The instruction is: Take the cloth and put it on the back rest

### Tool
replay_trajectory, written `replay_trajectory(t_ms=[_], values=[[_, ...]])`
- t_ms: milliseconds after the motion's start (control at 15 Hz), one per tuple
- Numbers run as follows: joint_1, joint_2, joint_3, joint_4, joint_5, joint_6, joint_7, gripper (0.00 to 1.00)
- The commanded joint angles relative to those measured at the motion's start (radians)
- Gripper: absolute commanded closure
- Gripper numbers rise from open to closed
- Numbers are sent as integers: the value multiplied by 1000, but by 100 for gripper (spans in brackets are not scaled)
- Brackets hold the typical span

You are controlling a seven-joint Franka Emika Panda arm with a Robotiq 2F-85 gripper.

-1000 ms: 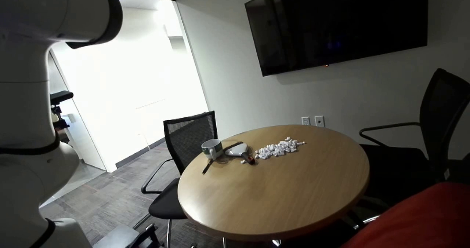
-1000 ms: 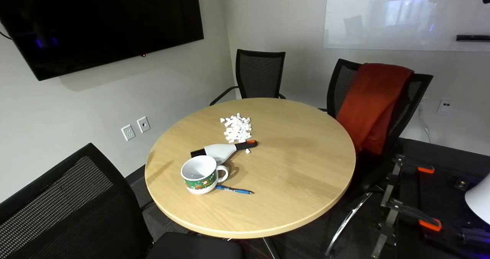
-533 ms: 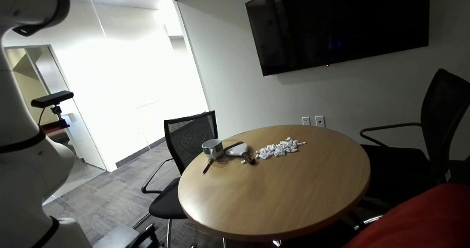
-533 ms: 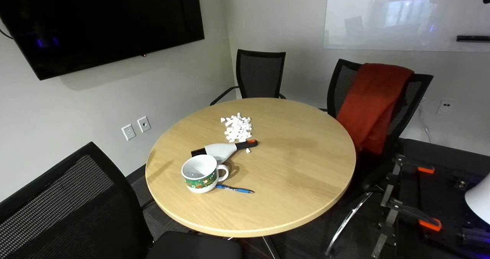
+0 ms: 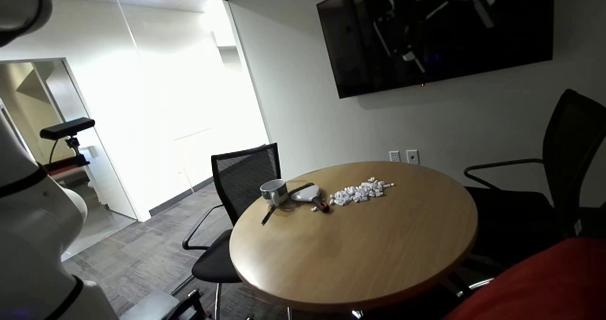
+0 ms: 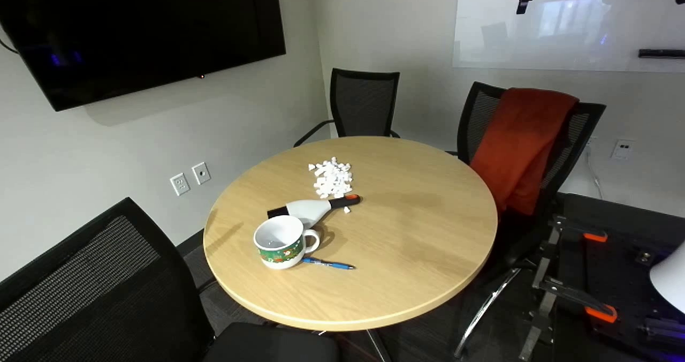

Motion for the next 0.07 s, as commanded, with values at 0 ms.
replay_trajectory(t_ms=[0], values=[[82, -58, -58, -94, -26, 2, -19, 0]])
